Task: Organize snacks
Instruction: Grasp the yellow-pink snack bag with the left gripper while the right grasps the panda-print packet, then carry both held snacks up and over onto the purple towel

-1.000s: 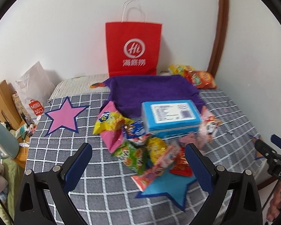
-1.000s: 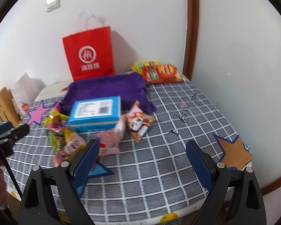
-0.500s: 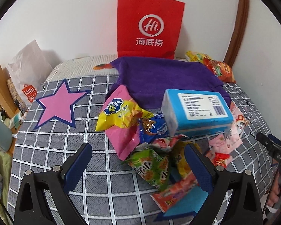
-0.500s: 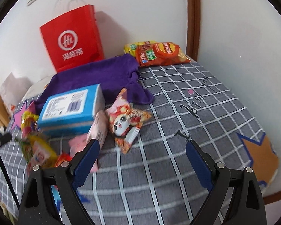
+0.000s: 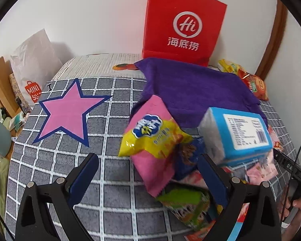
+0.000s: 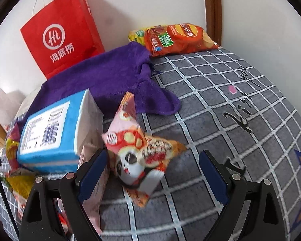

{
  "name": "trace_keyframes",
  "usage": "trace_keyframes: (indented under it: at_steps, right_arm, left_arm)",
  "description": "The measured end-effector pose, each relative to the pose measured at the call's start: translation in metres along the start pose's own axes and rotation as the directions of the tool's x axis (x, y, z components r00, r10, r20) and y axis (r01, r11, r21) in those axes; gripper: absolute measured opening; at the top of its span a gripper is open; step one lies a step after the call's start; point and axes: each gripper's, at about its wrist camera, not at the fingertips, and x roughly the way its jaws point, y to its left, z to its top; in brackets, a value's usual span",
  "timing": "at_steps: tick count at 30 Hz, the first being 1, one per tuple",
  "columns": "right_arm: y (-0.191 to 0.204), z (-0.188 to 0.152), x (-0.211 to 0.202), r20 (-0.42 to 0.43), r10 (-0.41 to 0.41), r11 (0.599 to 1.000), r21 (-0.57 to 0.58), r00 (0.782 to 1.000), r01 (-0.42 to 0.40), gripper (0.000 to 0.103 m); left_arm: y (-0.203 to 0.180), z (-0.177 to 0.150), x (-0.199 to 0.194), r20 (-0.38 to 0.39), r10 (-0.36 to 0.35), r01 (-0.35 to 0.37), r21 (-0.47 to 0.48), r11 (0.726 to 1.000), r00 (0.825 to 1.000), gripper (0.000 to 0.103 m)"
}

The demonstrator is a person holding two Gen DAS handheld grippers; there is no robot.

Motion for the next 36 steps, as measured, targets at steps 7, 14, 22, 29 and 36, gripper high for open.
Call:
trace_keyframes:
  at_steps: [7, 14, 22, 29, 36]
  right_arm:
    - [-0.003, 0.000, 0.015, 0.040, 0.036, 0.999, 0.013, 0.999, -0.036, 0.072]
    - [-0.006, 0.000, 0.017, 0.040, 0.074, 0.997, 0.026, 0.996, -0.075, 0.053]
    - [-0.008, -0.001, 0.017, 0.040, 0.087, 0.995, 0.035, 0.995, -0.089, 0.053]
    - [-0.013, -0.002, 0.017, 0.049, 0.119, 0.991, 0.050, 0.992, -0.122, 0.050]
    - [-0.010, -0.007, -0.006, 0.100, 0.059, 0.998, -0.010, 0.993, -0.058, 0.047]
  left_arm:
    - [0.002, 0.016, 0.028, -0.006, 0.007, -0.007, 0.004, 1.000, 1.000, 0.099]
    - [0.003, 0.022, 0.057, -0.044, -0.032, 0.031, -0.027, 0.999, 0.999, 0.096]
    - [-0.001, 0.019, 0.068, -0.064, -0.075, 0.074, -0.019, 0.997, 0.995, 0.073]
    - [0.002, 0.020, 0.044, -0.015, -0.063, 0.063, -0.010, 0.998, 0.998, 0.072]
    - [0.014, 0.025, -0.001, 0.058, -0.036, 0.036, -0.004, 0.999, 0.998, 0.072]
